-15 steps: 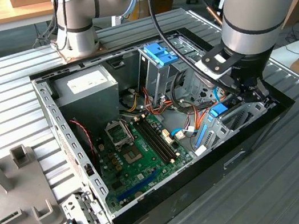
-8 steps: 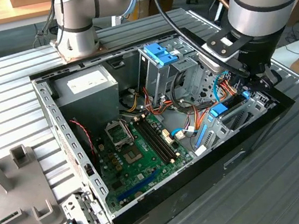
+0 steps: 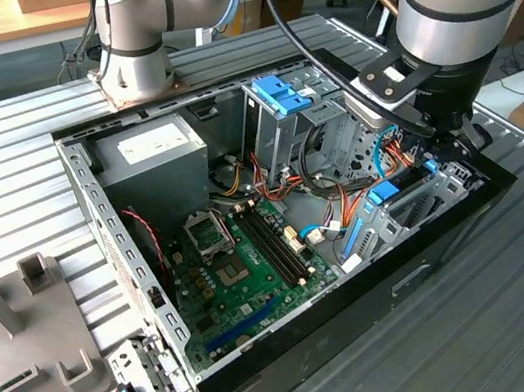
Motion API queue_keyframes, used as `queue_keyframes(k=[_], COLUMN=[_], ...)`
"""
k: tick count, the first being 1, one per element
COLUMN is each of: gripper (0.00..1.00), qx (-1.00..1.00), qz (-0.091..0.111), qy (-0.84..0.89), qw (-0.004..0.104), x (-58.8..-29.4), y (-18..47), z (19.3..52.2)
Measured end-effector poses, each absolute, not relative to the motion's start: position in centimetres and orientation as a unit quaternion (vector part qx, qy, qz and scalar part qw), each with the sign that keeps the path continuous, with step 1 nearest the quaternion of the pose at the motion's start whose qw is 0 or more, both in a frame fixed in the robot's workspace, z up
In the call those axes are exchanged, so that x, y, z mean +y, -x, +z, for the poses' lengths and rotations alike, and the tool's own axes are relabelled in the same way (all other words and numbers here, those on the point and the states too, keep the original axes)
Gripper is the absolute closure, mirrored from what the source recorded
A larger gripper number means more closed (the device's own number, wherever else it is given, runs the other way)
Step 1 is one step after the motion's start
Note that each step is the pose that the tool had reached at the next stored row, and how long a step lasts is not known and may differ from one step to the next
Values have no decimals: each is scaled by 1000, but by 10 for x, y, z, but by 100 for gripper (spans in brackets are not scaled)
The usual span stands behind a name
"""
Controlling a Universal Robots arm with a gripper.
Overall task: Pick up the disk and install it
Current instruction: 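Insert the disk into the insertion slot, then insert the first disk wire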
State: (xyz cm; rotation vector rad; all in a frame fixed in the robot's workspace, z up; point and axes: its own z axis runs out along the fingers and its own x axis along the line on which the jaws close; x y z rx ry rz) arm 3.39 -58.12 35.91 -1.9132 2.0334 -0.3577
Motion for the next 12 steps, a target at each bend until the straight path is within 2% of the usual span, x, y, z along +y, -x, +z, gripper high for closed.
queue_keyframes(k=[7,12], gripper=[70,70], qx=[713,718], qz=[-125,-103], qy=[671,674], qw=[163,136], x=[-582,-578], y=[-33,-36], z=[359,361])
